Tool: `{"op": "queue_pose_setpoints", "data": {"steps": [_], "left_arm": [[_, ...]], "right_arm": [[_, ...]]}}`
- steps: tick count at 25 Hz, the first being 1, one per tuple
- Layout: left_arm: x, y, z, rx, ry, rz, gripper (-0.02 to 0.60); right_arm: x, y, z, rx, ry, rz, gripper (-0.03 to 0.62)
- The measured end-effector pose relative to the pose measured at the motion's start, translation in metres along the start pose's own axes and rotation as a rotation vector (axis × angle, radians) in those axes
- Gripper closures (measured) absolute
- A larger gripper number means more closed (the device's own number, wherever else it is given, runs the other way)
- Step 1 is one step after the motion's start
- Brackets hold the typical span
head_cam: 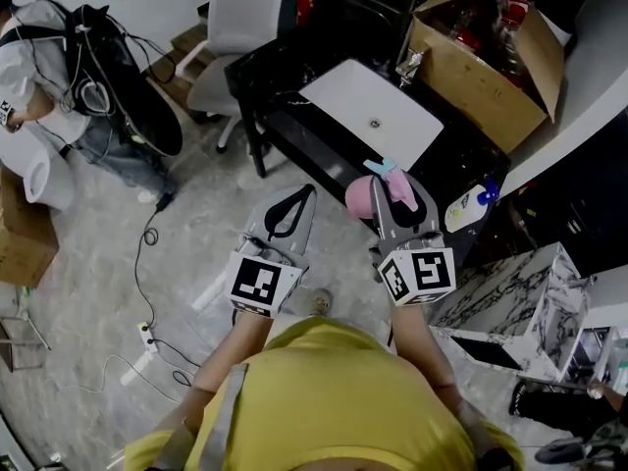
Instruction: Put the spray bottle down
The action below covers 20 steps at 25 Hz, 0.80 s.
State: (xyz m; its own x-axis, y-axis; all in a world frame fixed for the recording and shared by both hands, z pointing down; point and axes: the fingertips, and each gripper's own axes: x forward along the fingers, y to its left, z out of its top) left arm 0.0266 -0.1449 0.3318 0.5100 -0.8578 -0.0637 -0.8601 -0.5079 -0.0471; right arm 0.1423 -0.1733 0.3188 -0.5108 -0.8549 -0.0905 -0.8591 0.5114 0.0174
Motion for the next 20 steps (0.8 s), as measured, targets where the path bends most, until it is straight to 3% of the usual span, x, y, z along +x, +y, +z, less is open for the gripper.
{"op": "queue_pose_setpoints", "data": {"steps": [10,20], "left_arm": [[0.065,0.027,-0.031,-0.025,0.038,0.012,0.577],[0.144,0.096,-0.037,-0.014,0.023,-0.065,0.577]], "right_arm": [[0.067,-0.036,-0.035,0.017,0.048,0.026,0.464],[0.161,-0.061,-0.056,-0.053,0.084,-0.003,0.464]]}}
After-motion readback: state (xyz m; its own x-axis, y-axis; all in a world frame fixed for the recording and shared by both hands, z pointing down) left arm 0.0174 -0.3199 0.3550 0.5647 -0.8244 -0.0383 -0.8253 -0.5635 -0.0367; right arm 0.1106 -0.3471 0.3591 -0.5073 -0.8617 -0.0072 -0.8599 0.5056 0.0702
